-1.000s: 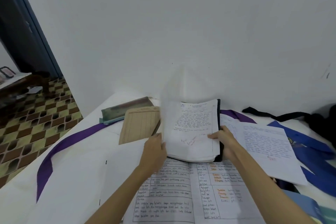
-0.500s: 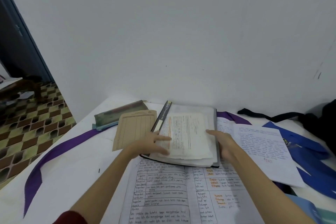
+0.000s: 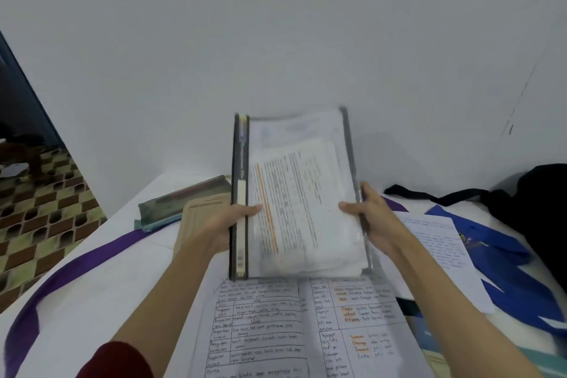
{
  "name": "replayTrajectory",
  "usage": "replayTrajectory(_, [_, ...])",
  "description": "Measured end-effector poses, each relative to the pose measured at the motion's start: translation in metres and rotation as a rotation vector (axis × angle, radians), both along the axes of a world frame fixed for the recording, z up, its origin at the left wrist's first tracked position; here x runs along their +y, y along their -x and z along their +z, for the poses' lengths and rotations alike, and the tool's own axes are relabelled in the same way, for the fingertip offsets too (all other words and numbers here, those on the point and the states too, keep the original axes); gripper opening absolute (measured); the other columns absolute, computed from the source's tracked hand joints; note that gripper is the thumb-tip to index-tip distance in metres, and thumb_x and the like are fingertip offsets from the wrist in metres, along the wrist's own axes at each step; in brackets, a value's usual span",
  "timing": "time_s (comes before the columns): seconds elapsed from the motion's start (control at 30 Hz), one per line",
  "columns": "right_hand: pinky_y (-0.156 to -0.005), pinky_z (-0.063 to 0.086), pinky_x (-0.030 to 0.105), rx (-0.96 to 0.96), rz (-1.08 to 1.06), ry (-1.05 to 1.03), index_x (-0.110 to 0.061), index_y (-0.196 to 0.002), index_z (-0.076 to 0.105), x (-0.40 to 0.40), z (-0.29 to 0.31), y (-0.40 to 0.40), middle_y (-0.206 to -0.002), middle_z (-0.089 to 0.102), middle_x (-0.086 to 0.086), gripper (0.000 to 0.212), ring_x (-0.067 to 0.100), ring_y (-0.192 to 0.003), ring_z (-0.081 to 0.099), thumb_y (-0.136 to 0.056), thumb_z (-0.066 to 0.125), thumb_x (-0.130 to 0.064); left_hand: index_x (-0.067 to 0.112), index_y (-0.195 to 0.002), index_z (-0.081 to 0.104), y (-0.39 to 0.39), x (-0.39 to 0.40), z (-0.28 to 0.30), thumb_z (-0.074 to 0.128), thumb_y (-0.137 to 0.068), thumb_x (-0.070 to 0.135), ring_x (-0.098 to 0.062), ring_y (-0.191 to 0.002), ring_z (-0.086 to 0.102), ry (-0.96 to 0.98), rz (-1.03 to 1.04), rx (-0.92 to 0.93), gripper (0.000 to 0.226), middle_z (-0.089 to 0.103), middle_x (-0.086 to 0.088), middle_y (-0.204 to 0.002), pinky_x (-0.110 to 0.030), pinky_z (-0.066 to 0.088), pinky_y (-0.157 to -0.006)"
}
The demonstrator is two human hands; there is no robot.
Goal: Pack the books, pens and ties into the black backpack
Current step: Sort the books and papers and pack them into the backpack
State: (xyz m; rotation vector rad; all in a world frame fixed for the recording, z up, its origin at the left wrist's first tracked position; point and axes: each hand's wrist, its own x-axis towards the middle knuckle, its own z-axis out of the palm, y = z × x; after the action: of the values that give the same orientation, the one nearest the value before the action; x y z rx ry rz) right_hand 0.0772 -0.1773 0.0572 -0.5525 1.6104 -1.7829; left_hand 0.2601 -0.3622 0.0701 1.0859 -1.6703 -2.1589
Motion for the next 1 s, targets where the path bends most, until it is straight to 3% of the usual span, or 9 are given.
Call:
replayTrajectory(0.17, [-0.081,0.056,0.029,0.238,0.021,0.065,-0.013,-0.113,0.063,0.026,0.053,0.003,-0.105,0.073,0.001,0.036,0.014,-0.094,0.07,-0.078,0.072,-0.008,0.017,-0.112,0.065,0.011,0.009,0.02,0.071,-0.075,0.019,-0.02,-0.097,0.069,0.208,-0.126,0.25,0.038,0.072,-0.002,-0.105,-0.038,0.054,-0.085])
replayTrajectory(0.33, [-0.083,0.053,0.029,0.22,-0.026,-0.013,-0.011,-0.112,0.066,0.045,0.033,0.001,-0.106,0.072,0.003,0.053,0.017,-0.099,0.068,-0.063,0.078,-0.027,0.018,-0.12,0.064,0.015,0.023,-0.01,0.078,-0.071,0.036,-0.017,-0.109,0.064,0.36,-0.159,0.222,0.054,0.068,0.001,-0.116,-0.045,0.046,-0.099])
replayTrajectory(0.4, [-0.077,0.054,0.024,0.202,-0.018,-0.049,-0.011,-0.112,0.066,0.045,0.021,-0.003,-0.104,0.073,0.001,0.05,0.016,-0.097,0.069,-0.066,0.076,-0.027,0.02,-0.118,0.065,0.015,0.027,-0.021,0.077,-0.073,0.035,-0.01,-0.106,0.064,0.392,-0.087,0.203,0.049,0.069,0.006,-0.112,-0.037,0.048,-0.098])
replayTrajectory(0.5, [-0.07,0.053,0.02,0.226,0.006,-0.094,-0.011,-0.111,0.066,0.045,0.024,-0.007,-0.106,0.072,0.002,0.039,0.011,-0.091,0.07,-0.074,0.076,-0.02,0.022,-0.109,0.066,0.016,0.033,-0.019,0.072,-0.081,0.021,0.007,-0.084,0.062,0.422,-0.011,0.217,0.029,0.068,0.014,-0.098,-0.011,0.051,-0.073])
replayTrajectory(0.57, [-0.064,0.051,0.017,0.297,-0.035,-0.075,-0.012,-0.109,0.066,0.053,0.044,-0.002,-0.105,0.072,0.002,0.034,0.009,-0.086,0.07,-0.077,0.075,-0.017,0.024,-0.099,0.067,0.02,0.033,-0.009,0.072,-0.081,0.014,0.004,-0.083,0.064,0.515,-0.012,0.227,0.022,0.068,0.014,-0.094,-0.021,0.053,-0.08])
replayTrajectory(0.67, [-0.078,0.05,0.025,0.48,-0.29,0.064,-0.018,-0.124,0.054,0.084,0.09,0.017,-0.117,0.065,-0.002,0.06,0.011,-0.099,0.065,-0.07,0.08,-0.023,0.023,-0.091,0.068,0.034,0.035,0.022,0.073,-0.08,0.012,-0.002,-0.082,0.064,0.697,-0.072,0.191,0.017,0.068,0.01,-0.089,-0.03,0.052,-0.083])
replayTrajectory(0.8, [-0.098,0.035,0.019,0.936,-0.533,-0.055,-0.031,-0.145,0.023,0.143,0.145,0.031,-0.148,0.034,-0.008,0.109,0.008,-0.125,0.04,-0.057,0.086,-0.032,0.009,-0.084,0.069,0.061,0.05,0.084,0.077,-0.077,0.016,-0.01,-0.067,0.059,1.036,-0.221,0.129,0.013,0.064,-0.002,-0.077,-0.016,0.046,-0.058])
replayTrajectory(0.87, [-0.097,0.035,0.018,0.984,-0.463,-0.202,-0.034,-0.14,0.035,0.178,0.164,0.034,-0.144,0.042,-0.01,0.098,0.006,-0.123,0.044,-0.056,0.087,-0.029,0.007,-0.068,0.063,0.081,0.071,0.116,0.079,-0.074,0.018,-0.015,-0.063,0.054,1.213,-0.357,0.065,0.021,0.057,-0.003,-0.067,-0.02,0.039,-0.051])
replayTrajectory(1.0, [-0.079,0.056,0.022,0.7,-0.06,-0.382,-0.021,-0.1,0.067,0.232,0.164,0.035,-0.102,0.073,-0.004,0.037,0.013,-0.097,0.068,-0.066,0.079,-0.012,0.014,-0.059,0.054,0.122,0.126,0.164,0.079,-0.074,0.022,-0.015,-0.062,0.052,1.466,-0.625,-0.023,0.031,0.055,0.001,-0.063,-0.026,0.037,-0.055])
